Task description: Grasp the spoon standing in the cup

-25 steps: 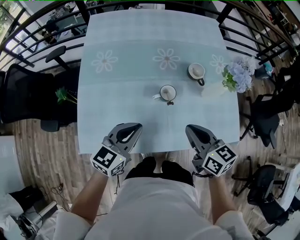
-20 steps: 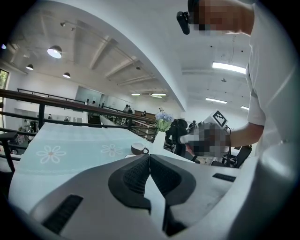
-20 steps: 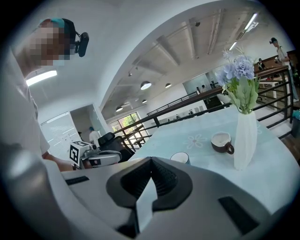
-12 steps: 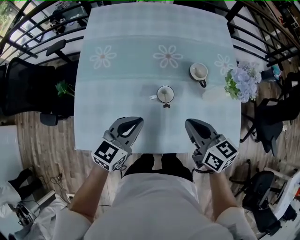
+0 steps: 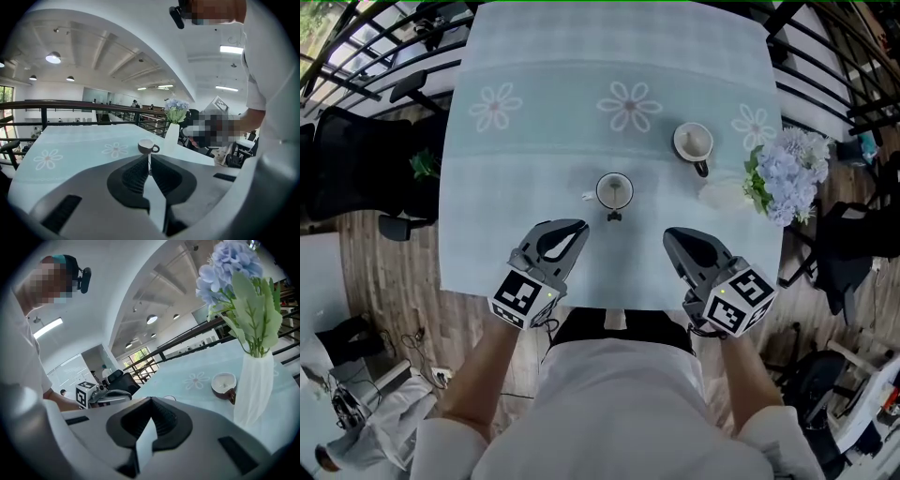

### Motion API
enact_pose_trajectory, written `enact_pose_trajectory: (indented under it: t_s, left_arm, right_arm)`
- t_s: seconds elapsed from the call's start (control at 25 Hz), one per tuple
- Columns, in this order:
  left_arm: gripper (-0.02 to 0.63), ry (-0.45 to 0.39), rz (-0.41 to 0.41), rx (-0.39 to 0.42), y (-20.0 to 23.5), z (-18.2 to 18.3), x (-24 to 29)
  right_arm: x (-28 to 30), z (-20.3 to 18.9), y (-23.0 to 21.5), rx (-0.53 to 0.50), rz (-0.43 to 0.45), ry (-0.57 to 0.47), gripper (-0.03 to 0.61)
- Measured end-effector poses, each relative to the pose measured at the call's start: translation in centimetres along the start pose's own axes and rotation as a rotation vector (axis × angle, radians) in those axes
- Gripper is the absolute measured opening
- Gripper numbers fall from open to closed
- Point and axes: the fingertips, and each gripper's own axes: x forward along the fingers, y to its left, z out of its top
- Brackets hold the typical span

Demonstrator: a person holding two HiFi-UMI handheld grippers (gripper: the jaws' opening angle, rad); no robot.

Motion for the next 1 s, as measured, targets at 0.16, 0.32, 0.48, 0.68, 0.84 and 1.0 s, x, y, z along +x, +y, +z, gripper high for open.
enact_pose_trajectory:
  t_s: [0.16, 0.32, 0.48, 0.68, 0.84, 1.0]
  left_arm:
    - [0.020, 0.018, 0.007, 0.031, -0.1, -0.1, 1.7]
    - [0.021, 0.041, -0.005, 0.079, 0.0, -0.3, 3.3]
    - [0.079, 0.073, -0.036, 0.144, -0.2, -0.9, 4.5]
    - [0.120, 0.112, -0.075, 0.228, -0.8, -2.2, 5.6]
    - [0.151, 0.143, -0.096, 0.314, -1.2, -3.3, 6.4]
    - [0.173, 0.166, -0.103, 0.417, -1.4, -4.3, 7.0]
  right_arm:
    - [-0.3, -0.4, -1.4, 0.015, 0.013, 0.019, 0.020]
    - [-0.3, -1.2, -2.5, 0.035, 0.013, 0.035, 0.020]
    - [0.1, -2.1, -3.2, 0.055, 0.015, 0.050, 0.020]
    - [0.5, -3.2, -3.6, 0.079, 0.010, 0.059, 0.020]
    - [0.7, -4.3, -3.9, 0.095, 0.003, 0.073, 0.020]
    - [1.0, -5.5, -4.0, 0.110, -0.002, 0.086, 0.020]
